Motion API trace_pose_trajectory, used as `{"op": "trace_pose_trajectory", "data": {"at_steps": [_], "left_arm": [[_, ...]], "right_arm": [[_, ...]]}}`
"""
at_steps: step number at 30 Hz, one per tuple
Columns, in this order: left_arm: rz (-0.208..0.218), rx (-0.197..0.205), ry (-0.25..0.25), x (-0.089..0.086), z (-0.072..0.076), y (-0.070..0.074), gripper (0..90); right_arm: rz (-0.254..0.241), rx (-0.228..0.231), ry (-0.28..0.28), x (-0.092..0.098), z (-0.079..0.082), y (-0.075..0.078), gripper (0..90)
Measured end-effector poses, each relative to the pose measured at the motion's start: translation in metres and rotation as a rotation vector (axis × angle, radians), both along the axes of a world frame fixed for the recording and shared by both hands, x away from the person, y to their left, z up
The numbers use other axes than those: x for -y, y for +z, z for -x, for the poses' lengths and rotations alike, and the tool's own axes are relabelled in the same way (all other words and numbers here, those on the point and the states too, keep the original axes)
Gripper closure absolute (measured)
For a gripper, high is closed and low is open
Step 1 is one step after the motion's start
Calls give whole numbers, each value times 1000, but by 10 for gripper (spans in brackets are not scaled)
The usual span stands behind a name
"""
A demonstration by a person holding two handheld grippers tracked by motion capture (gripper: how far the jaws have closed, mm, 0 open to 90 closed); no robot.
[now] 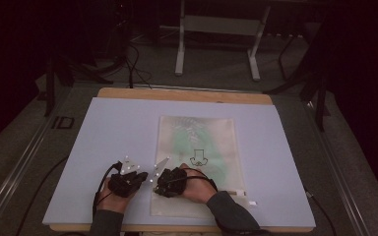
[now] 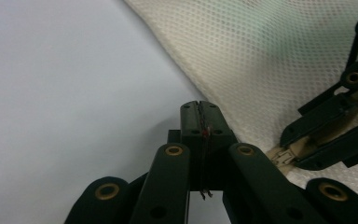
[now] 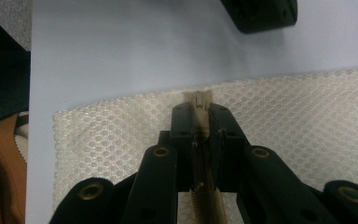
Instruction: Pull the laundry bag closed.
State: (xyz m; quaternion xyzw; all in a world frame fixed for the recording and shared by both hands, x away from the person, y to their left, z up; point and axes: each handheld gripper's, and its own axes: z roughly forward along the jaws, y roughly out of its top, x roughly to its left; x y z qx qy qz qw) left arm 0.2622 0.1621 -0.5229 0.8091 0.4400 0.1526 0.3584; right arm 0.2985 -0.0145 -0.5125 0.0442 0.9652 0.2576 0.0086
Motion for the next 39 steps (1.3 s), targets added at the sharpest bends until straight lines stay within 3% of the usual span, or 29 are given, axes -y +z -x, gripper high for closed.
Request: {"op": "trace_pose_trajectory", "data": {"at_steps": [16, 20, 28, 39], "left_arm": [[2, -24, -81, 18, 1, -4, 889], [-1, -25, -84, 20, 0, -5, 889], [34, -48, -81, 17, -2, -6, 889], [30, -45, -95, 19, -1, -6, 887]], "right_arm": [[1, 18, 6, -1, 1, 0, 816], [-4, 17, 6, 0, 1, 0, 815], [-8, 11, 4, 0, 1, -1, 815], [-15, 14, 5, 1, 1, -1, 815]]}}
